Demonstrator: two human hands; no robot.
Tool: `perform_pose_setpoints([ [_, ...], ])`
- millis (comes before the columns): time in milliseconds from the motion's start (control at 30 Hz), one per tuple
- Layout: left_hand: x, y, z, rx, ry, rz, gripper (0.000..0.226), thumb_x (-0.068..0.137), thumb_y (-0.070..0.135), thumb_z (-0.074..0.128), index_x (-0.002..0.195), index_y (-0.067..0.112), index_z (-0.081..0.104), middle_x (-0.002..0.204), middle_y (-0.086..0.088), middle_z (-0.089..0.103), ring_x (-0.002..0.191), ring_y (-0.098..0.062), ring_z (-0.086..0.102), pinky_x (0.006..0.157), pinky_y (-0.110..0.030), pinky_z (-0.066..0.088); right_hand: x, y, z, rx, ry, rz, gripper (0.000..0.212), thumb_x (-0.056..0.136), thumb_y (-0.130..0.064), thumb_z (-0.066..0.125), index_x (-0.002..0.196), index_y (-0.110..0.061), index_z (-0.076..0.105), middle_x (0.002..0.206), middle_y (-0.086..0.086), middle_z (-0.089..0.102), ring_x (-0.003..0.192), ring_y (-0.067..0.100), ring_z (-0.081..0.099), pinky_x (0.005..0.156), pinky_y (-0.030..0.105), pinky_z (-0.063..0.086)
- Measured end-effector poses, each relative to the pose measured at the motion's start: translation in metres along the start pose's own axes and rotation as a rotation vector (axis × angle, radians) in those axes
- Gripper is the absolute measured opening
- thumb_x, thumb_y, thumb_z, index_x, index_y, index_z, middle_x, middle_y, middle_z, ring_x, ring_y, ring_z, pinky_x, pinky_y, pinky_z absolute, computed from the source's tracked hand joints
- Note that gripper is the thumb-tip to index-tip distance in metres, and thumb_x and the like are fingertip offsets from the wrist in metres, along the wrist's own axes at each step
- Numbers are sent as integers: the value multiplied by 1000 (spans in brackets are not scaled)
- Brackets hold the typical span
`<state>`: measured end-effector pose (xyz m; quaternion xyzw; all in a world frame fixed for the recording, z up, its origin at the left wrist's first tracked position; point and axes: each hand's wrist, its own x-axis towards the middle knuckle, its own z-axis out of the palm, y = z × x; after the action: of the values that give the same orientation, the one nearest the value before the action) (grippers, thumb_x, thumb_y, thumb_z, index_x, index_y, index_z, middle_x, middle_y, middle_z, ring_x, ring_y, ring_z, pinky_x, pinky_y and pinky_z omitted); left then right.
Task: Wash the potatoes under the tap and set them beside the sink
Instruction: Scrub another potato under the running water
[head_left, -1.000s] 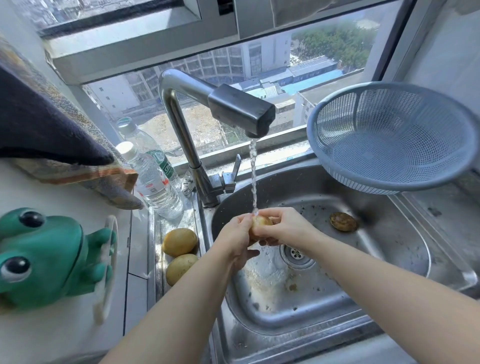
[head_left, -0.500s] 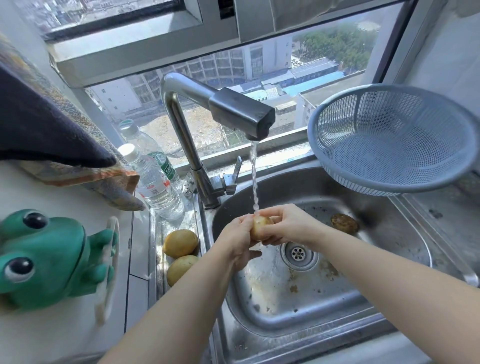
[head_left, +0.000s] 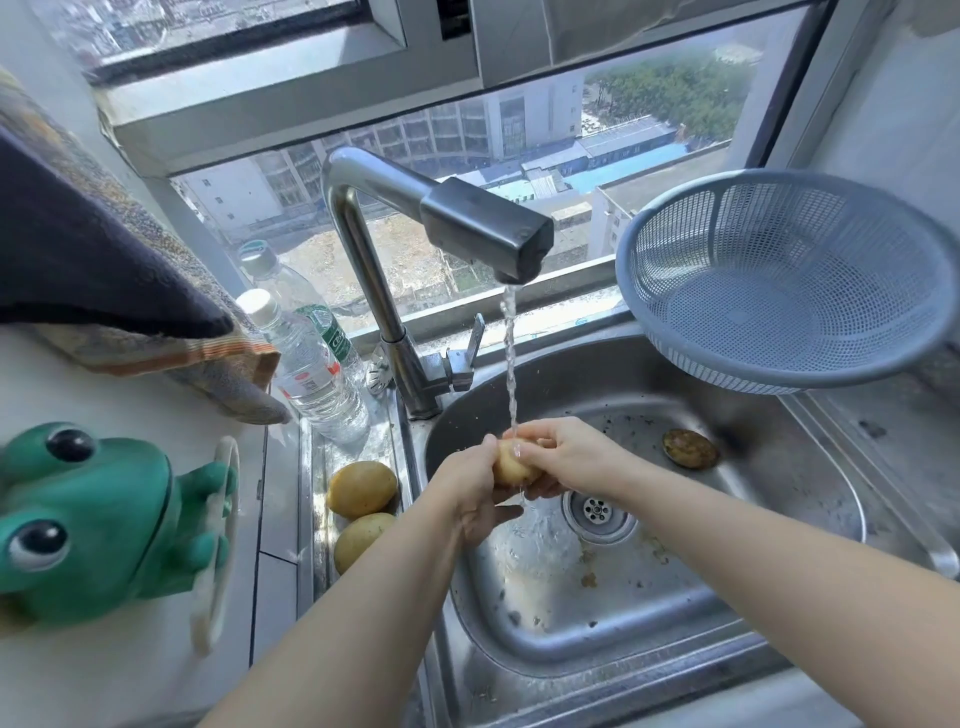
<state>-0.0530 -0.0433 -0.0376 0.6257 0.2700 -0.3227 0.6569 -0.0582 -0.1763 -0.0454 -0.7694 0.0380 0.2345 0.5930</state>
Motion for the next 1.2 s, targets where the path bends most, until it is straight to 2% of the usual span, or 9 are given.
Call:
perform_pose_setpoints([
  [133,2,4,-5,21,-12,-50,46,105,35,29,121,1,55,92,-16,65,74,-24,62,69,-33,50,-1,9,10,-188,111,-127,39,78,-29,75,115,-22,66,90,-1,67,58,5,60,55,22,54],
  [267,0,7,-13,55,-69,-89,46,104,39,28,121,4,54,93,-17,68,74,-24,68,75,-35,53,-4,11,-2,-118,-43,-136,53,82,-19,72,132,-19,54,86,-6,66,59,4,61,60,19,53],
  [400,-3,2,-17,20,-137,-113,47,103,44,26,117,10,55,94,-13,74,76,-20,73,78,-36,56,-7,9,-11,163,-167,-11,40,94,-15,55,133,-18,49,69,-2,69,61,10,64,62,18,52],
  [533,-10,-7,-9,49,-207,15,42,103,39,33,118,9,59,107,-13,69,89,-23,65,83,-35,54,-4,10,2,252,3,89,20,98,-30,47,104,-24,66,82,9,65,49,12,55,58,25,52],
  [600,-10,-13,-5,85,-243,97,43,104,39,30,110,12,64,92,-8,70,84,-19,62,78,-30,51,-1,12,10,172,112,59,26,98,-36,46,90,-23,67,77,10,64,44,11,51,50,24,47],
  [733,-9,-15,-2,63,-158,81,56,105,40,20,86,8,62,62,-4,55,57,-14,53,58,-22,47,-2,15,15,-33,129,-53,18,95,-38,52,104,-25,58,75,-2,63,48,8,52,49,21,47],
  [933,-12,-15,-2,-56,-131,-116,60,102,50,19,80,6,54,53,-1,40,45,-10,36,42,-19,37,-2,26,11,-132,-22,-79,30,99,-41,40,128,-38,37,92,1,59,63,11,54,68,31,49],
  [1100,-12,-16,0,-49,-100,-146,58,102,49,19,78,8,52,51,0,38,40,-9,35,39,-16,34,-1,32,33,22,196,-101,23,92,-40,55,110,-28,48,89,-5,61,71,5,55,62,22,42],
  [1200,-14,-17,-5,-25,-77,-187,56,102,51,20,77,10,50,49,1,38,35,-7,34,36,-15,31,-1,36,34,-7,131,-106,16,96,-37,48,107,-27,49,87,-10,56,71,1,50,64,20,37],
])
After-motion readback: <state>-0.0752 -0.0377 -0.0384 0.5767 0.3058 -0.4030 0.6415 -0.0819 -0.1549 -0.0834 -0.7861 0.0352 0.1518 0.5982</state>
